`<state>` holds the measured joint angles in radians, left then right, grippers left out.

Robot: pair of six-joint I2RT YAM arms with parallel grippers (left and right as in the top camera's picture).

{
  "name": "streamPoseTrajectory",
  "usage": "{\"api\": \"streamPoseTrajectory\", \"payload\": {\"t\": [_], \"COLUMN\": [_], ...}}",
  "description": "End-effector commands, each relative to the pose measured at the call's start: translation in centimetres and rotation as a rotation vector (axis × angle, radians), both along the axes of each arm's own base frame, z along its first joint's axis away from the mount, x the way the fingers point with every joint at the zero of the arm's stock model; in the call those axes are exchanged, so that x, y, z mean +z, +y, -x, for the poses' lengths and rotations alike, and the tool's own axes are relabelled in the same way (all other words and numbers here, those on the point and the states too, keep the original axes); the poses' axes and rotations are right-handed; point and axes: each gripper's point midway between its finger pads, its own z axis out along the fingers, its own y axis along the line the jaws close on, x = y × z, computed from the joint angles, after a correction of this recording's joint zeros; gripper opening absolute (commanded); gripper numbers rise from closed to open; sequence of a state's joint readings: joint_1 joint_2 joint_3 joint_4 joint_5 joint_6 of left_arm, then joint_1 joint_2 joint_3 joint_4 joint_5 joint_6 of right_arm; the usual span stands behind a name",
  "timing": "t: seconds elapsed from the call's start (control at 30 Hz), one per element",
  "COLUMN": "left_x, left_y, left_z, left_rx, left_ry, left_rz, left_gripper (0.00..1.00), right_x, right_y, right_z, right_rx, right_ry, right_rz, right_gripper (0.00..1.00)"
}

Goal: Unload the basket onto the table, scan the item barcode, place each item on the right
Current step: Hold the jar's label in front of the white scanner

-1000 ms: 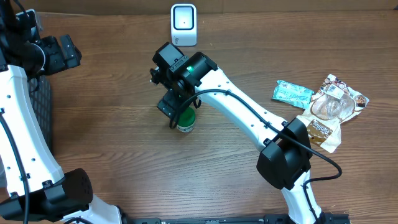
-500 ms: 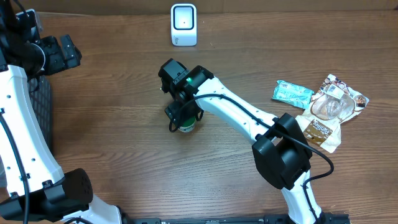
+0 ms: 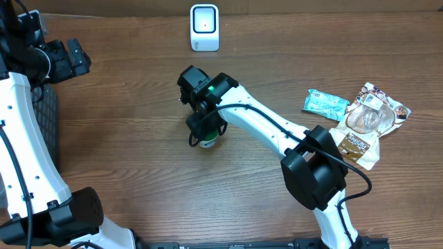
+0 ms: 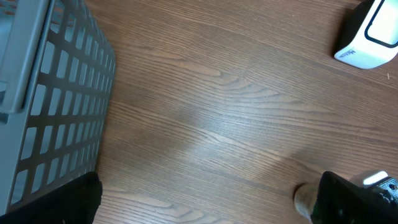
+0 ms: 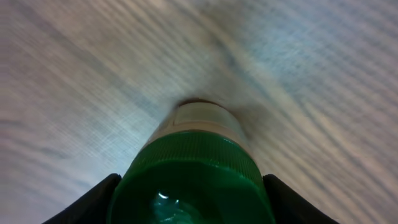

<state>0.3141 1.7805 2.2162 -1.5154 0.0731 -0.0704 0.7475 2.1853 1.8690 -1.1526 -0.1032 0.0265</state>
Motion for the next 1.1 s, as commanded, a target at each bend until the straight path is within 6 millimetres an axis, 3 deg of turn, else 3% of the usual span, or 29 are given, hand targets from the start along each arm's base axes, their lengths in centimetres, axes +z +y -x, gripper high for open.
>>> {"api": "streamPoseTrajectory", "payload": {"t": [0.0,0.07,0.17,0.3,0.43,0.5,0.63,0.87,0.97,1.07], "left_x": [-0.1,-0.1,-0.1,-0.1,-0.1,-0.1,-0.1,-0.1,-0.1,-0.1], "left_y": [-0.2,-0.2,-0.2,-0.2,-0.2,-0.2,-0.2,-0.2,-0.2,-0.2], "left_z": [-0.1,-0.1,-0.1,-0.1,-0.1,-0.1,-0.1,-0.1,-0.1,-0.1], "left_rx": [-0.018,-0.018,-0.018,-0.019,-0.018,-0.019,-0.019,-0.019,-0.019,-0.019], "left_ry": [0.003,0.003,0.003,0.003,0.003,0.003,0.003,0.003,0.003,0.003], "left_rz": [-0.009,-0.009,-0.009,-0.009,-0.009,-0.009,-0.009,-0.009,-0.009,-0.009], "left_gripper": [0.99,1.00,1.00,1.00,1.00,1.00,1.00,0.99,1.00,1.00], "right_x": [5.4,7.7,13.4,20.5,25.2,26.5,27.0,27.0,25.9,23.5], "right_y": [1.9,2.2,2.3,0.4,-2.4,-3.7,-5.3,-5.2,-4.6,-3.7], "right_z": [-1.0,-1.5,-2.8,-4.9,-6.3,-6.9,-7.9,-8.1,-8.6,-9.4], "right_rx": [-0.014,-0.021,-0.021,-0.001,0.052,0.073,0.060,0.069,0.041,-0.036], "right_ry": [0.031,0.058,0.120,0.165,0.195,0.191,0.170,0.149,0.114,0.063], "right_rz": [-0.217,-0.314,-0.562,-0.864,-1.103,-1.175,-1.204,-1.201,-1.137,-0.998], "right_gripper": [0.40,0.39,0.39,0.40,0.40,0.40,0.40,0.40,0.39,0.39]}}
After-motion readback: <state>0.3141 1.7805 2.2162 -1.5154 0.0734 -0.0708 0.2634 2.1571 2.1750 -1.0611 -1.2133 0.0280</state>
